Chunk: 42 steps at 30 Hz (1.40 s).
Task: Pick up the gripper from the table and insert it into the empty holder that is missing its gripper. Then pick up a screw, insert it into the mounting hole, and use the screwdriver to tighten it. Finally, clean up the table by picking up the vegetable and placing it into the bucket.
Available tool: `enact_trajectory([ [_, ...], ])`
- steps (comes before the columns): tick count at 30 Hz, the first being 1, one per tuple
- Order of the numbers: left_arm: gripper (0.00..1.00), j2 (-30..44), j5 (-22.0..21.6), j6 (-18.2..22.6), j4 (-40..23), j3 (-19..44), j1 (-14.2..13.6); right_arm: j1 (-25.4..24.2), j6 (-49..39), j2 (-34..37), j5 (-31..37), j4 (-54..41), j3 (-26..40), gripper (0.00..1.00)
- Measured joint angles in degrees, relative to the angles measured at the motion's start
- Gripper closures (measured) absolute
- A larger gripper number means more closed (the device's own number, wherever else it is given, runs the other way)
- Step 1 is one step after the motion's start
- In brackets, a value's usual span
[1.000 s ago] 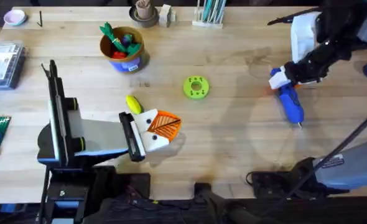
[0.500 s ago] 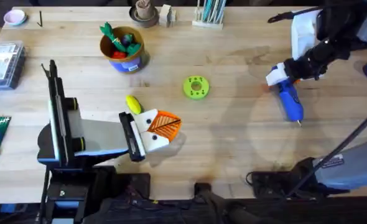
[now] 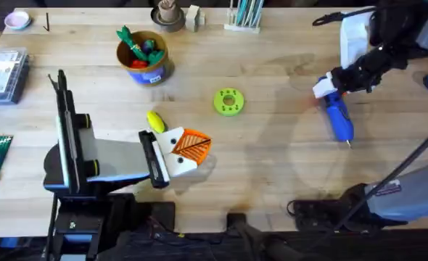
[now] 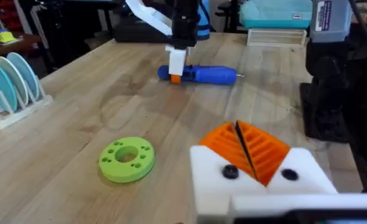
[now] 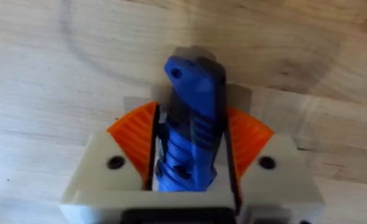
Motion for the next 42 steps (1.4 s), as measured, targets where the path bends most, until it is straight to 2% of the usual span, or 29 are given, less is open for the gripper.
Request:
enact_trajectory([
  [3, 0.997, 0.0, 0.0, 0.0, 0.0, 0.0, 0.0, 0.0, -0.2, 0.0, -0.2, 0.0, 0.0, 0.55],
  [6, 0.997, 0.0, 0.0, 0.0, 0.0, 0.0, 0.0, 0.0, -0.3, 0.0, -0.2, 0.0, 0.0, 0.768],
  [10, 0.997, 0.0, 0.0, 0.0, 0.0, 0.0, 0.0, 0.0, -0.7, 0.0, -0.2, -0.1, 0.0, 0.976],
  [20, 0.997, 0.0, 0.0, 0.0, 0.0, 0.0, 0.0, 0.0, -0.6, -1.1, -0.4, -0.4, 0.0, 0.982],
  [32, 0.997, 0.0, 0.0, 0.0, 0.0, 0.0, 0.0, 0.4, -0.4, -13.4, -2.2, 0.2, 0.0, 0.982],
  [42, 0.997, 0.0, 0.0, 0.0, 0.0, 0.0, 0.0, 4.6, 4.5, -25.3, -5.6, 2.8, 0.0, 0.983],
])
